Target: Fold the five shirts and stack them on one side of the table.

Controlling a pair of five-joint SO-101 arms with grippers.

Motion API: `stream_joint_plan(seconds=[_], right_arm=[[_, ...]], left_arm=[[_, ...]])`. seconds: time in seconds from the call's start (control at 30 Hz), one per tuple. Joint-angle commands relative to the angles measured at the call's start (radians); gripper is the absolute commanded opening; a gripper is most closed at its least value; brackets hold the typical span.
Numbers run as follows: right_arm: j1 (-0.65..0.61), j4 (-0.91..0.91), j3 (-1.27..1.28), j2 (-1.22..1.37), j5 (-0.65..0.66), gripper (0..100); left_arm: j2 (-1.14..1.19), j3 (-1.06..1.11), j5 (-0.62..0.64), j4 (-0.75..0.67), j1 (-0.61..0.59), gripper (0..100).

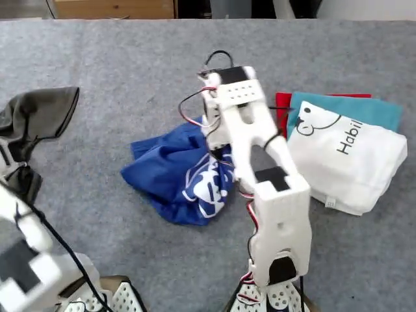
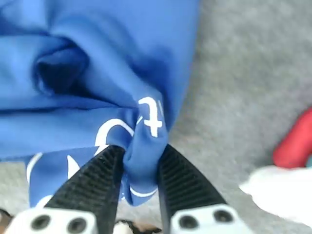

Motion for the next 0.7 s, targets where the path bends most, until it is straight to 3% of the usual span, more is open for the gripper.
stream_joint_plan(seconds=[0.0,0.23,0.33,0.4,0.53,0.67], right_arm=[[0.017,0.011,0.120,-0.147,0.049,1.5],[0.018,-0.112,0.357,-0.285,0.048,1.5],[0.017,-0.149,0.421,-0.315,0.048,1.5],[0.017,-0.158,0.438,-0.321,0.048,1.5],[0.015,-0.158,0.433,-0.325,0.046,1.5],[-0.018,-0.150,0.435,-0.329,0.046,1.5]], left_arm=[[0.224,-0.232,-0.054,-0.025,0.012,26],[0.758,-0.717,-0.058,-0.017,-0.038,25],[0.925,-0.905,-0.058,-0.015,-0.079,13],[0.990,-1.029,-0.058,0.023,-0.114,3],[1.042,-1.277,-0.051,0.166,-0.189,4],[1.057,-1.518,0.006,0.215,-0.268,3]])
